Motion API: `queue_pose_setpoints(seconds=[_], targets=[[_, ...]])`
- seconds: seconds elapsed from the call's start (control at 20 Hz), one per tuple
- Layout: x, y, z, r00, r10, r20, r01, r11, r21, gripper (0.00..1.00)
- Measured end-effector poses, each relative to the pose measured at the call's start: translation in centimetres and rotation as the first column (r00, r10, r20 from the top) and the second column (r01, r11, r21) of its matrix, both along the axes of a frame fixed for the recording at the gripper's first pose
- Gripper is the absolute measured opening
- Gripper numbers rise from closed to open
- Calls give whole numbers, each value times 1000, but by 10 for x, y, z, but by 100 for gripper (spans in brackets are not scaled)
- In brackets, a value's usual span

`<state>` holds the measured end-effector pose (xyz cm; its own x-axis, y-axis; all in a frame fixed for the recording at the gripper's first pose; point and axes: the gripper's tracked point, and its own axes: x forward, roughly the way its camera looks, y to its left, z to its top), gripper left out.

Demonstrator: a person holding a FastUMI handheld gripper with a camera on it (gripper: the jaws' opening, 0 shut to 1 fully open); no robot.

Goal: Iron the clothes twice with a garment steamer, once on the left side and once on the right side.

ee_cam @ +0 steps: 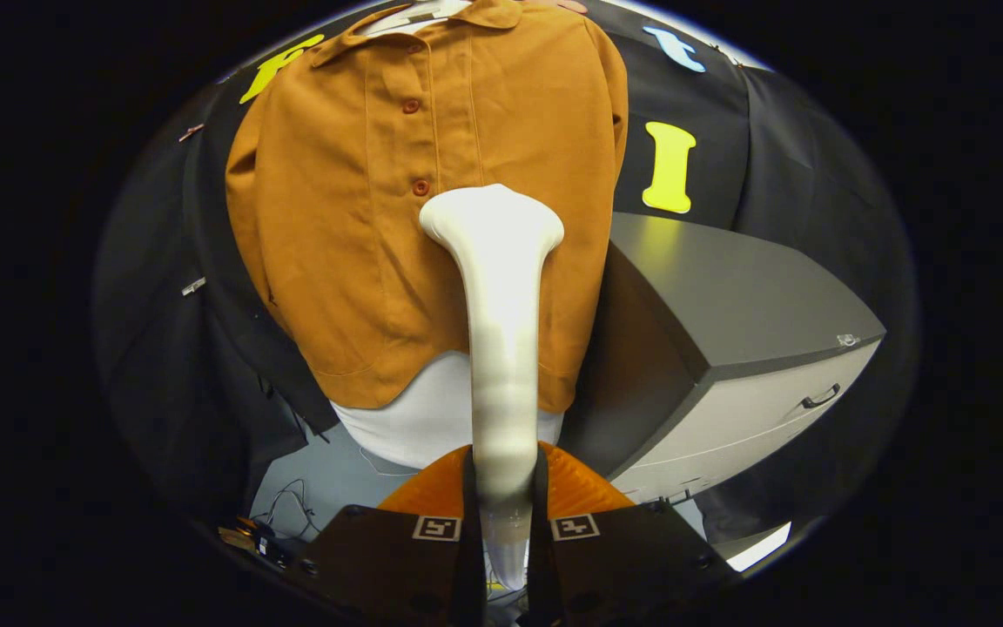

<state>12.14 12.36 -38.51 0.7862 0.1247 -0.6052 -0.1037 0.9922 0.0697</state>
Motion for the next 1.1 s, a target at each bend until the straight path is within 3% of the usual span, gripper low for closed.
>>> queue_pose_setpoints(seconds=[0.3, 0.6, 0.9, 1.1], targets=[[-14, -11, 75, 990, -23, 137, 18, 999, 34, 22], [-15, -7, 180, 946, -34, 321, 16, 998, 58, 22], [-19, 30, 253, 892, -2, 452, -21, 999, 46, 22], [-11, 66, 267, 877, 23, 480, -44, 998, 34, 22]])
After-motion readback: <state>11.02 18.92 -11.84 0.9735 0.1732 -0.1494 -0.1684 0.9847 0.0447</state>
